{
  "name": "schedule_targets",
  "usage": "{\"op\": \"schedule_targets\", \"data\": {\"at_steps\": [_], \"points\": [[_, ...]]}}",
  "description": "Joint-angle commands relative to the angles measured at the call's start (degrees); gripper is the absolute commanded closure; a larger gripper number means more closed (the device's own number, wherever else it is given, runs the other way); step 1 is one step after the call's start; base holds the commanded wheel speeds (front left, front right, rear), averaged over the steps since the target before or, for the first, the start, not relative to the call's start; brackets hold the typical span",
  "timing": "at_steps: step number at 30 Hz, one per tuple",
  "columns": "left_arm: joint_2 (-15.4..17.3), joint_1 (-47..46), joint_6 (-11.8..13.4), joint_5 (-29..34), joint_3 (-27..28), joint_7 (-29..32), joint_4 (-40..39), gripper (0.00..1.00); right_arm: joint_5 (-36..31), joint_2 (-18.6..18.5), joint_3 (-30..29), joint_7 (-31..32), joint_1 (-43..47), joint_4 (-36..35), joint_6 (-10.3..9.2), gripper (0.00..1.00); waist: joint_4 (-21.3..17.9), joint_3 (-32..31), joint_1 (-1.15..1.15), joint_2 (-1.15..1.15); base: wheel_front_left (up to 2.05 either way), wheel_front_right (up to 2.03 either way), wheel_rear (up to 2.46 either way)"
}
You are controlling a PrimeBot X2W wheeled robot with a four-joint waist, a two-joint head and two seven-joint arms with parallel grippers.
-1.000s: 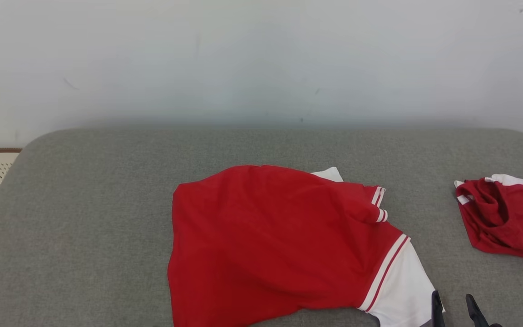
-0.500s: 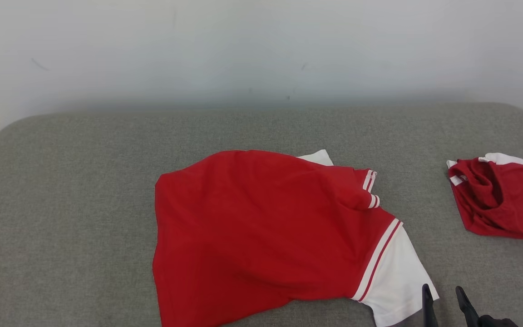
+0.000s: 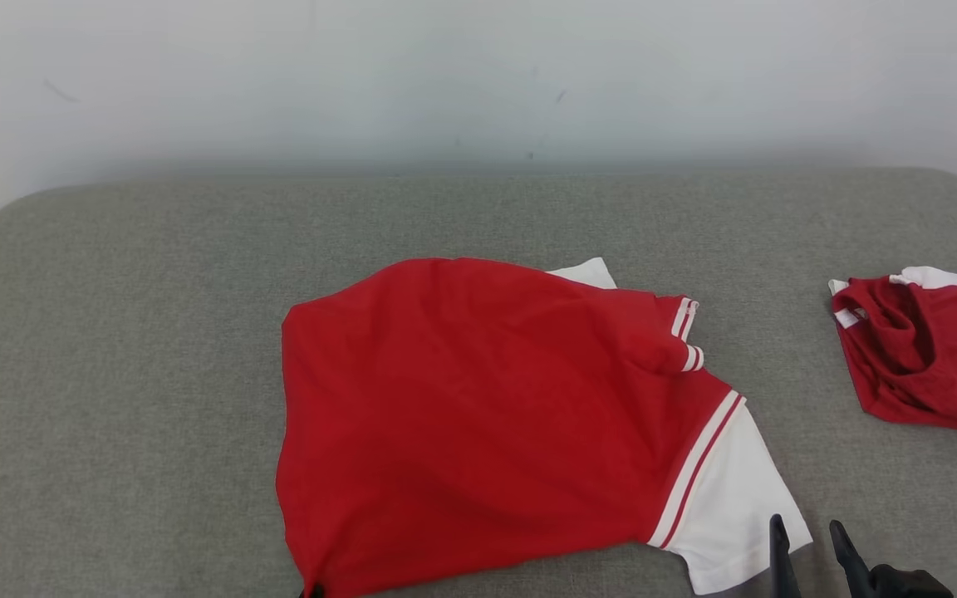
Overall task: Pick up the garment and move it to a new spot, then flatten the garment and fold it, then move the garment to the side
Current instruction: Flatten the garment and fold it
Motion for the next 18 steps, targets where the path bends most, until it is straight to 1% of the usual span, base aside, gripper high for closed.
{"op": "schedule_targets", "data": {"at_steps": [1, 8, 14, 18], "points": [[0.10, -0.16, 0.54, 1.41, 0.44, 0.04, 0.58, 1.00, -0.25, -0.13, -0.35, -0.03, -0.54, 1.29, -0.02, 0.00, 0.49, 0.21, 0.00, -0.01, 0.00, 0.00, 0.00], [0.24, -0.48, 2.75, 3.71, 4.28, 0.05, 1.32, 1.00, -1.30, 0.11, -1.79, -0.04, -2.50, 5.66, -0.02, 0.00, 2.23, 0.59, 0.00, -0.01, 0.00, 0.00, 0.00], [0.23, -0.48, 1.93, 5.12, 5.56, 0.04, 1.70, 1.00, -0.91, 0.29, -1.44, -0.04, -3.12, 8.31, -0.02, 0.00, 3.17, 0.70, 0.00, -0.01, 0.00, 0.00, 0.00], [0.22, -0.50, 1.62, 5.13, 5.54, 0.04, 1.60, 1.00, -1.42, 0.31, -2.44, -0.04, -2.69, 9.80, -0.02, 0.00, 3.52, 0.70, 0.00, -0.01, 0.00, 0.00, 0.00]]}}
